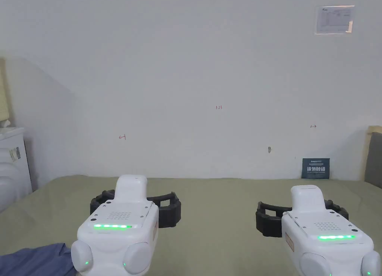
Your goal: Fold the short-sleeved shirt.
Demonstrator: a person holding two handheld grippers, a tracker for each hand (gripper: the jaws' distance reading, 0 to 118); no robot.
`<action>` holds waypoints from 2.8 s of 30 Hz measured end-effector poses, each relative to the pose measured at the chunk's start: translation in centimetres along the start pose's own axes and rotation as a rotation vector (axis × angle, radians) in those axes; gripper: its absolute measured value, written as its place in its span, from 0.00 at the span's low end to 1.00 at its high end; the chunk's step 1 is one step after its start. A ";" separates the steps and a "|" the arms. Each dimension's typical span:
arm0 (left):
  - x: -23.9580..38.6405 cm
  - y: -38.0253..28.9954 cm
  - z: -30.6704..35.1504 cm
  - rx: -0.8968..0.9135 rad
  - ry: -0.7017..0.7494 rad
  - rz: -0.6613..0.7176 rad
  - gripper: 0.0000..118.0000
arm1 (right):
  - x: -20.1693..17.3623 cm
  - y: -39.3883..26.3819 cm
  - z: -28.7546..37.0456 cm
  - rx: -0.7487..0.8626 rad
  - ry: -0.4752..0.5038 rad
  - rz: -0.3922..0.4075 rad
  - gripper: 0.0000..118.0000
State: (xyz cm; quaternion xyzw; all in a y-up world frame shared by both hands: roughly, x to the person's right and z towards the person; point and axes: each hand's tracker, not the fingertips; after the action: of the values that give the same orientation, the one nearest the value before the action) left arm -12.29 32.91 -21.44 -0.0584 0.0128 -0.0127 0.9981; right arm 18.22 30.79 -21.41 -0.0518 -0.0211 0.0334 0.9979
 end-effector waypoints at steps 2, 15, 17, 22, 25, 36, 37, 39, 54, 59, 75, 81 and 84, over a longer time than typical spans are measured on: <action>0.1 0.0 0.0 -0.001 -0.001 -0.001 1.00 | 0.0 -0.1 0.0 0.000 -0.002 0.002 1.00; 0.0 0.0 0.1 0.003 -0.001 0.003 1.00 | 0.0 -0.2 -0.4 0.002 -0.001 0.013 1.00; -0.1 0.0 0.1 0.003 -0.002 0.004 1.00 | -0.2 -0.1 -0.2 0.001 -0.003 0.013 1.00; -0.2 0.0 0.1 0.000 0.001 0.008 1.00 | -0.6 0.0 0.4 -0.001 0.004 0.013 1.00; -0.3 0.1 0.1 0.001 -0.003 0.007 1.00 | -0.8 0.4 1.1 0.000 0.004 0.019 1.00; -0.3 0.0 0.0 0.001 -0.003 0.002 1.00 | -0.4 0.3 0.4 0.001 0.000 0.034 1.00; -0.3 0.0 0.0 -0.001 -0.004 0.004 1.00 | -0.4 0.3 0.3 0.001 -0.001 0.033 1.00; -0.3 0.0 0.0 -0.002 -0.006 0.008 1.00 | -0.2 0.3 0.2 -0.001 -0.002 0.028 1.00; -0.3 0.1 0.3 0.001 -0.002 0.005 1.00 | -0.2 0.0 0.1 0.003 -0.003 0.027 1.00; -0.3 0.1 0.2 0.001 -0.001 0.005 1.00 | -0.3 0.0 0.0 0.001 -0.002 0.027 1.00; -0.1 0.2 0.2 0.007 -0.007 -0.002 1.00 | -0.2 0.1 0.4 0.003 -0.007 0.027 1.00; -0.4 0.4 0.2 0.012 -0.001 0.001 1.00 | -0.2 -0.2 0.1 0.003 -0.006 0.031 1.00; -0.4 0.5 0.3 0.012 0.001 0.002 1.00 | -0.2 -0.2 -0.1 0.003 -0.005 0.029 1.00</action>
State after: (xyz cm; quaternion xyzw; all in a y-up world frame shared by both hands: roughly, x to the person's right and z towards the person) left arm -12.71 33.45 -21.17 -0.0526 0.0131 -0.0118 0.9985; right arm 17.99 30.55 -21.46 -0.0504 -0.0229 0.0483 0.9973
